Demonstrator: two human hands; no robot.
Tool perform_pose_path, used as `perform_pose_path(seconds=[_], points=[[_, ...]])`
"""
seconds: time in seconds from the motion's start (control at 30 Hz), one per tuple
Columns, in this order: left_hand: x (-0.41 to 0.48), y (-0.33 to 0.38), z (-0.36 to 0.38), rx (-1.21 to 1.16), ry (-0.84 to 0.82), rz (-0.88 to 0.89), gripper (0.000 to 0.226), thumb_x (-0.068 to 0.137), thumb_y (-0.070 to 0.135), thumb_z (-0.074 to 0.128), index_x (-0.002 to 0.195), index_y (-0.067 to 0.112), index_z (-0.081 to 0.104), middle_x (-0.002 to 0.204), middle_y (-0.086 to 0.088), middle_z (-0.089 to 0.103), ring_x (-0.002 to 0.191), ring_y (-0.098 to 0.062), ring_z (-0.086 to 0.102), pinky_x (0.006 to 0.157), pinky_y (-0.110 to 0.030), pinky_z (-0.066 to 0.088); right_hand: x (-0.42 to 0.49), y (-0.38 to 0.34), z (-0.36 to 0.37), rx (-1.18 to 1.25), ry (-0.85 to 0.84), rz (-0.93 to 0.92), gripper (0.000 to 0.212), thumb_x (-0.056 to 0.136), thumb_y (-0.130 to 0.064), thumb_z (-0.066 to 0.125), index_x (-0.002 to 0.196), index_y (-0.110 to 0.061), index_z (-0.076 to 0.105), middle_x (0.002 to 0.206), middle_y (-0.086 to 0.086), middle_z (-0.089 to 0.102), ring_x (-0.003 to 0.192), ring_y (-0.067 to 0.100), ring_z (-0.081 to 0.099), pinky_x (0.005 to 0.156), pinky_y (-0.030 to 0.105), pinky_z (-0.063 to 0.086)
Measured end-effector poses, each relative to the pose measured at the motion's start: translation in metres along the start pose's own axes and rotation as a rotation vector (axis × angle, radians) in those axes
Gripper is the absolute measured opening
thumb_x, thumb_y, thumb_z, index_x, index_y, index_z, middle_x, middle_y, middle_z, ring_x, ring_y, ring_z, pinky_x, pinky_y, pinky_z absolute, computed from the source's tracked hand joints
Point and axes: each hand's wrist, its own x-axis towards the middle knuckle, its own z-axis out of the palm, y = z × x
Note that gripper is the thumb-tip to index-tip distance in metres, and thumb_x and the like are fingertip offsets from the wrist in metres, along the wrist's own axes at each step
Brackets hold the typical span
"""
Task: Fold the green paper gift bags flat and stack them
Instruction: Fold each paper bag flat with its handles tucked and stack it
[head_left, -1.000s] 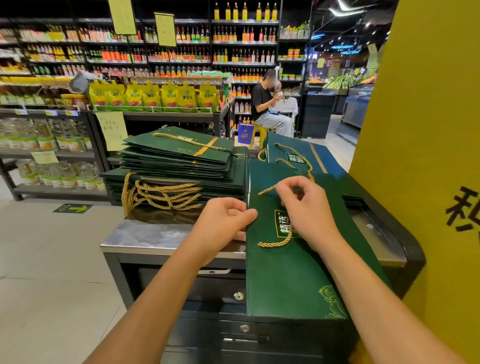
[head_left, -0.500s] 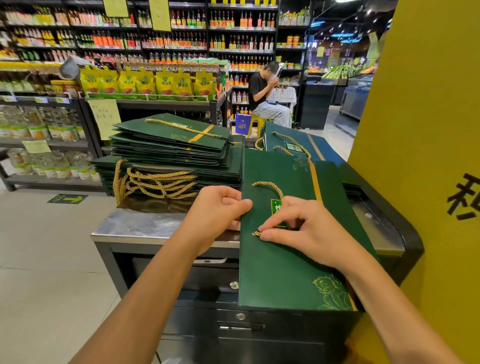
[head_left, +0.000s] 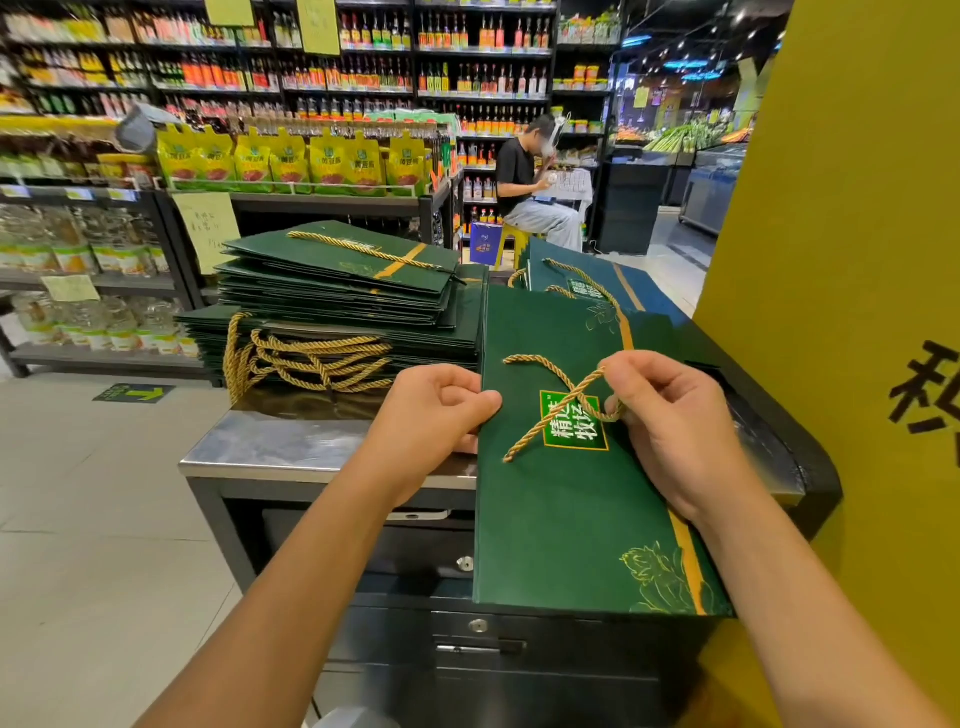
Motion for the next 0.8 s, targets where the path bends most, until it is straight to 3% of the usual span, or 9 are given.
perform_pose_path(seconds=[0.1,0.17,0.27,0.33,0.47,0.6,0.7,0.8], points=[[-0.002,0.000,-0.001,0.008,0.020,0.019,0.010,0.095,0.005,0.067,0.102,-0.002,0.068,0.085,-0.016,0.077,0.077,-0.020,0.075,0.068,-0.036,0.063,-0.001,-0.002,-0.003,-0.298,0.016,-0.079,0.003,0.088,-0.022,0.077,0.089,-0.020,0.079,0.070,0.010,0.057,0.070,0.012,0.050,0.069,0.021,0.044],[-0.004,-0.001,-0.002,0.006,0.037,0.045,0.010,0.096,0.005,0.066,0.103,-0.001,0.069,0.088,-0.022,0.076,0.079,-0.021,0.075,0.070,-0.038,0.064,-0.003,-0.003,-0.009,-0.545,0.032,-0.137,0.006,0.087,-0.023,0.078,0.092,-0.026,0.078,0.073,0.002,0.052,0.068,0.009,0.047,0.066,0.018,0.040],[-0.006,-0.003,-0.003,-0.026,0.066,0.064,0.010,0.097,0.006,0.065,0.104,-0.001,0.069,0.090,-0.027,0.073,0.081,-0.022,0.074,0.069,-0.038,0.064,-0.008,-0.001,-0.027,-0.885,0.102,-0.164,0.023,0.083,-0.033,0.080,0.105,-0.033,0.072,0.101,-0.006,0.058,0.097,0.006,0.054,0.085,0.022,0.040],[-0.007,-0.002,-0.002,-0.053,0.080,0.061,0.010,0.097,0.006,0.065,0.104,0.001,0.069,0.087,-0.021,0.075,0.077,-0.020,0.074,0.064,-0.034,0.062,-0.015,0.000,-0.041,-0.996,0.156,-0.113,0.036,0.079,-0.047,0.077,0.112,-0.035,0.069,0.118,-0.004,0.056,0.118,0.012,0.048,0.097,0.031,0.040],[-0.010,0.001,-0.001,-0.034,0.126,0.068,0.011,0.098,0.011,0.065,0.106,0.007,0.070,0.087,-0.013,0.077,0.057,-0.012,0.065,0.057,-0.034,0.053,-0.034,-0.001,-0.053,-0.932,0.204,-0.020,0.042,0.079,-0.048,0.079,0.116,-0.039,0.063,0.120,-0.008,0.058,0.116,0.014,0.052,0.095,0.034,0.042],[-0.015,0.002,0.002,0.006,0.184,0.107,0.013,0.096,0.014,0.068,0.109,0.014,0.070,0.083,-0.010,0.077,0.066,-0.021,0.066,0.064,-0.048,0.057,-0.035,0.000,-0.053,-0.889,0.222,-0.017,0.042,0.078,-0.044,0.083,0.115,-0.037,0.067,0.117,-0.009,0.064,0.108,0.011,0.057,0.090,0.032,0.044],[-0.022,0.006,0.007,0.009,0.219,0.140,0.030,0.095,0.012,0.069,0.123,0.020,0.059,0.083,-0.006,0.078,0.070,-0.015,0.073,0.057,-0.030,0.058,-0.036,-0.001,-0.050,-0.885,0.241,-0.020,0.045,0.078,-0.044,0.084,0.118,-0.034,0.067,0.117,-0.008,0.063,0.111,0.012,0.056,0.096,0.036,0.046],[-0.030,0.008,0.004,0.049,0.137,0.134,0.041,0.095,0.006,0.067,0.132,0.018,0.055,0.090,-0.008,0.077,0.076,-0.019,0.075,0.060,-0.028,0.060,-0.040,-0.001,-0.049,-0.875,0.260,-0.025,0.046,0.078,-0.043,0.084,0.120,-0.034,0.066,0.117,-0.010,0.060,0.112,0.012,0.054,0.098,0.038,0.046]])
